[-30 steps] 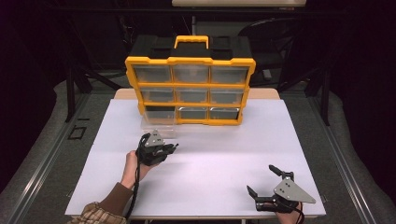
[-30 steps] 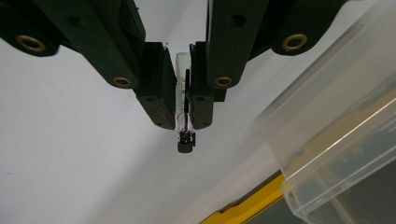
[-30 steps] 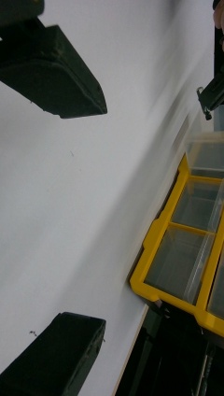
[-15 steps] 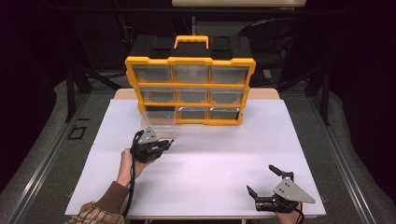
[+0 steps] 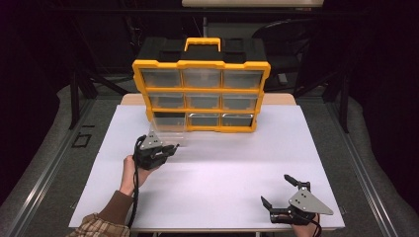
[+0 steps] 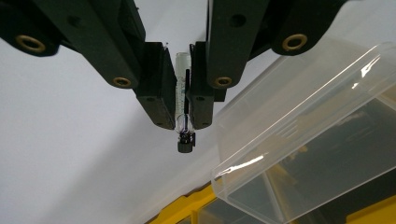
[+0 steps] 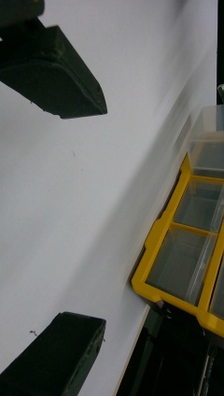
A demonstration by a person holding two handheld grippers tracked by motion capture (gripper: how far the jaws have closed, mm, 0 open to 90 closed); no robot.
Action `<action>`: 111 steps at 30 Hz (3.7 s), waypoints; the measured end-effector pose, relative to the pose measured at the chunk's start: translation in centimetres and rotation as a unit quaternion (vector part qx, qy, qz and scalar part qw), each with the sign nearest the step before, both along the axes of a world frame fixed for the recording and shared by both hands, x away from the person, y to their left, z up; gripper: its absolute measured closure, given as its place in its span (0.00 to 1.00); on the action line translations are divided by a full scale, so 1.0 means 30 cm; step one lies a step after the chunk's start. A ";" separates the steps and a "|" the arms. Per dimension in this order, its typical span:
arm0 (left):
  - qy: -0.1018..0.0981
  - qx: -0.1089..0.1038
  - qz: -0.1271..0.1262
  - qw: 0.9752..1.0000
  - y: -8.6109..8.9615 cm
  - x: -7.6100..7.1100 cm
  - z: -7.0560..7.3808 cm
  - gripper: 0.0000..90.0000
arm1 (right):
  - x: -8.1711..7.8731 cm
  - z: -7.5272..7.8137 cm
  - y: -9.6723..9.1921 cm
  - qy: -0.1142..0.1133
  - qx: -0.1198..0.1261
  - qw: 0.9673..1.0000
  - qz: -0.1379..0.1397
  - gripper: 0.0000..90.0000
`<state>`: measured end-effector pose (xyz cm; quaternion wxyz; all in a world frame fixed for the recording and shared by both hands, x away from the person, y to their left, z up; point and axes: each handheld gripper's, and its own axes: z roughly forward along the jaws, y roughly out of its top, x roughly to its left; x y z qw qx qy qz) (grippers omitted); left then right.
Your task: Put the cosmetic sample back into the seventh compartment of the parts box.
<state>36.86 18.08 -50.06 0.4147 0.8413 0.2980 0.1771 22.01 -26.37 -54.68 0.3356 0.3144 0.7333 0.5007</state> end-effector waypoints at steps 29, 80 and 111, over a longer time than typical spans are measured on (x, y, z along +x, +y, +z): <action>-0.029 -0.015 0.020 0.999 0.053 -0.004 0.063 0.90 | 0.003 -0.004 0.003 0.006 -0.001 1.000 0.001 0.00; -0.083 -0.054 0.035 0.994 0.082 0.055 0.189 0.90 | 0.008 -0.007 0.004 0.011 -0.005 1.000 -0.001 0.00; -0.101 -0.078 0.051 0.991 0.086 0.123 0.195 0.90 | 0.007 -0.009 0.005 0.011 -0.005 1.000 -0.003 0.00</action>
